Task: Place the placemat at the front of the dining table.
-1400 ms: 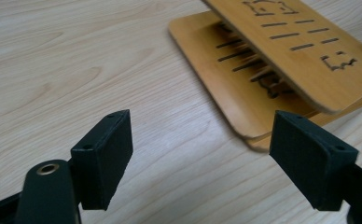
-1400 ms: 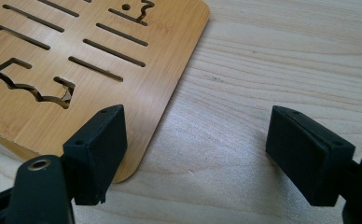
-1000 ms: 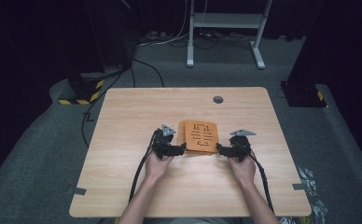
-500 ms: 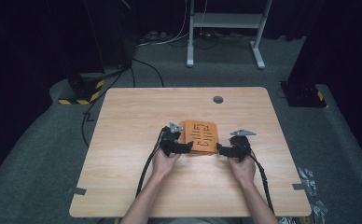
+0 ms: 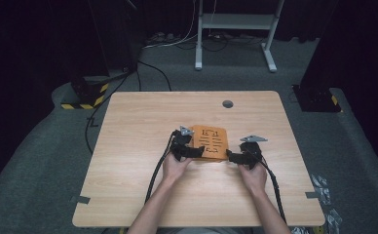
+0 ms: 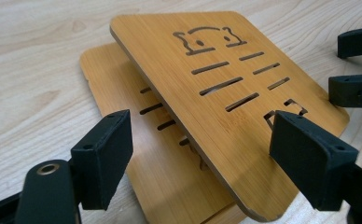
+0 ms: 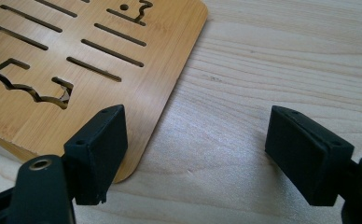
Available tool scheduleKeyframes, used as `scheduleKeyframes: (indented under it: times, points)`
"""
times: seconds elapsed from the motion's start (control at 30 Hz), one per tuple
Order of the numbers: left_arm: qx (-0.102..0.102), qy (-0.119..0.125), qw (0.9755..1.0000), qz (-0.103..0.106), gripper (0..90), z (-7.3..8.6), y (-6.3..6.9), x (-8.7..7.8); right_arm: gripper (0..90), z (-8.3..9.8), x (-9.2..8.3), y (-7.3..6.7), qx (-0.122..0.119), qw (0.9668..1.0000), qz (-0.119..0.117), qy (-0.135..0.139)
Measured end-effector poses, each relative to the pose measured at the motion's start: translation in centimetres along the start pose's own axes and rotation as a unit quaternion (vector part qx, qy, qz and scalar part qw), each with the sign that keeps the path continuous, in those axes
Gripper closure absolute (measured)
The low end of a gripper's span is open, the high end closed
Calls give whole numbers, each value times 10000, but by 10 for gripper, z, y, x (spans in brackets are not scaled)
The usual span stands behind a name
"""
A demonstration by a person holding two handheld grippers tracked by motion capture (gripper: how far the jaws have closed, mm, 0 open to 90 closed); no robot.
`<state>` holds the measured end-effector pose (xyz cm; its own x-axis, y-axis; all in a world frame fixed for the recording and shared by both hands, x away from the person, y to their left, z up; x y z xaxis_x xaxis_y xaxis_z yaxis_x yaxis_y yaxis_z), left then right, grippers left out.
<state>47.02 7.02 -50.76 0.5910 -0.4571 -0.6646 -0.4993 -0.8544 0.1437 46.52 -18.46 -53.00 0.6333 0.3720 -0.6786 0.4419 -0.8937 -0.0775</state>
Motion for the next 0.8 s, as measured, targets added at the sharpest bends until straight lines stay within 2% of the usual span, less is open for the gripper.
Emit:
scheduleKeyframes:
  times: [0.2, 0.37, 0.57, 0.8]
  points:
    - [-26, -15, 9999, 114, 211, -1, 1, 4, 209, 0, 0, 0, 1, 10000, 5, 2]
    - [-122, -57, 9997, 200, 211, -2, 1, 8, 209, 0, 0, 0, -3, 10000, 6, 0]
    - [-51, -66, 9996, 270, 211, -2, 4, 11, 209, 0, 0, 0, -11, 10000, 14, 8]
    - [-96, -93, 9993, 360, 215, -2, 9, 14, 209, 0, 0, 0, 21, 10000, -1, -17]
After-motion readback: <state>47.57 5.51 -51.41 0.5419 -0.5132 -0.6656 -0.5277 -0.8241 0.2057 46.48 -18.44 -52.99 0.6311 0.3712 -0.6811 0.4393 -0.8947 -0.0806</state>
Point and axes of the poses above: each handheld gripper's, and its own axes: x roughly forward along the jaws, z roughly out of its underside, y roughly to its right, the point moved 1 cm from there along x, roughly forward along the jaws, and after that the axes turned 1 degree about -z, right-handed, at the moved point
